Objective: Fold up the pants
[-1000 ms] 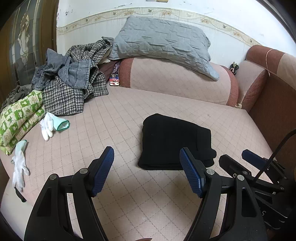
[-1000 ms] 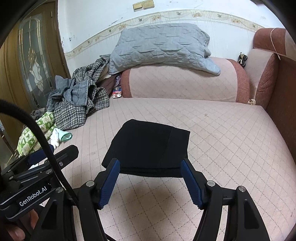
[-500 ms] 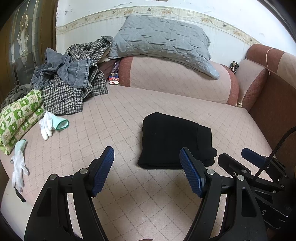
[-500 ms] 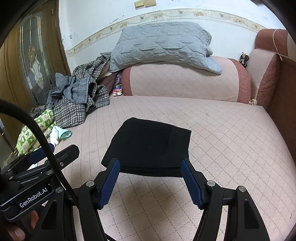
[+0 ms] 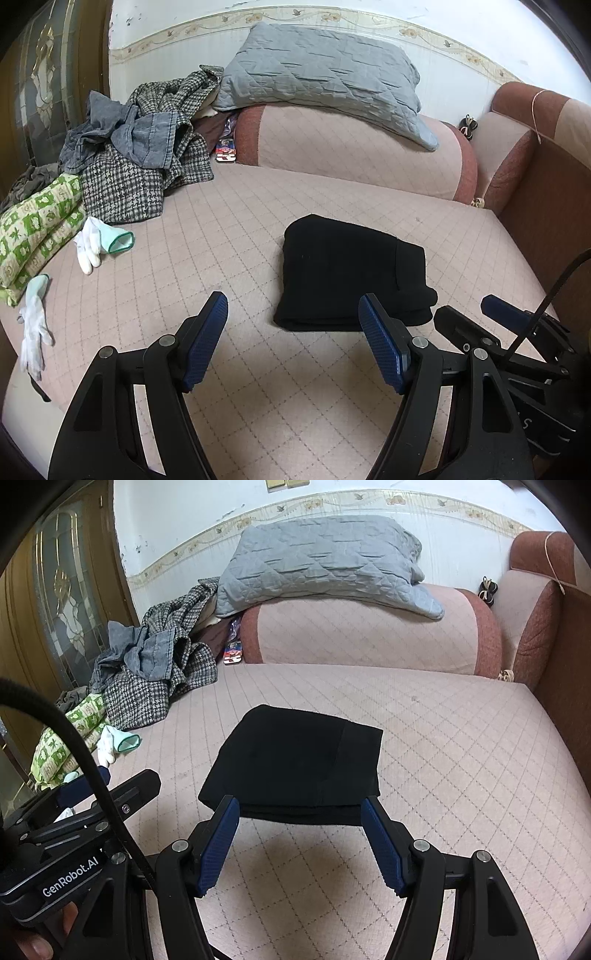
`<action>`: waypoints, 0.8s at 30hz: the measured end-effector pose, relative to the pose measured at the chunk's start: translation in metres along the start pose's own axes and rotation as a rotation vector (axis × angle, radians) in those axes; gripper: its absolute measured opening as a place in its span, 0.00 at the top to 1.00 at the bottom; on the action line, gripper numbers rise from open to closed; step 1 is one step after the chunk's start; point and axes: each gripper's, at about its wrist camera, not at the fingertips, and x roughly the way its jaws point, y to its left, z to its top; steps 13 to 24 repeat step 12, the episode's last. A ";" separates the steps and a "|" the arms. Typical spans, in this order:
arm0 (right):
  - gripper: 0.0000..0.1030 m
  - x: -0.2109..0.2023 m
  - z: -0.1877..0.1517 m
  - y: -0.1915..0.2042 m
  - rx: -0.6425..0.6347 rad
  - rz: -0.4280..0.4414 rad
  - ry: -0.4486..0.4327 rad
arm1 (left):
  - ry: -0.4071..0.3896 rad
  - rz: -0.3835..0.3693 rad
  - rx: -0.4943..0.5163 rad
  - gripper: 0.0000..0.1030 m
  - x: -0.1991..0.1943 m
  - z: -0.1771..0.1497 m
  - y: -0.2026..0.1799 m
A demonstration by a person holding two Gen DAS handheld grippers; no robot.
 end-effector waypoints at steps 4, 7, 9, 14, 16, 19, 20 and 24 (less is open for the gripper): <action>0.36 0.000 -0.003 -0.002 0.004 -0.006 0.004 | -0.042 0.000 0.008 0.28 -0.003 -0.002 0.004; 0.36 0.001 -0.004 -0.008 0.010 -0.011 0.009 | -0.068 0.007 0.019 0.28 -0.008 -0.001 0.004; 0.36 0.001 -0.005 -0.012 0.020 -0.013 0.015 | -0.060 -0.013 0.015 0.28 -0.010 0.000 0.004; 0.36 0.000 -0.006 -0.017 0.024 -0.016 0.015 | -0.037 -0.020 -0.008 0.28 -0.010 0.001 0.004; 0.36 0.000 -0.006 -0.017 0.024 -0.016 0.015 | -0.037 -0.020 -0.008 0.28 -0.010 0.001 0.004; 0.36 0.000 -0.006 -0.017 0.024 -0.016 0.015 | -0.037 -0.020 -0.008 0.28 -0.010 0.001 0.004; 0.36 0.000 -0.006 -0.017 0.024 -0.016 0.015 | -0.037 -0.020 -0.008 0.28 -0.010 0.001 0.004; 0.36 0.000 -0.006 -0.017 0.024 -0.016 0.015 | -0.037 -0.020 -0.008 0.28 -0.010 0.001 0.004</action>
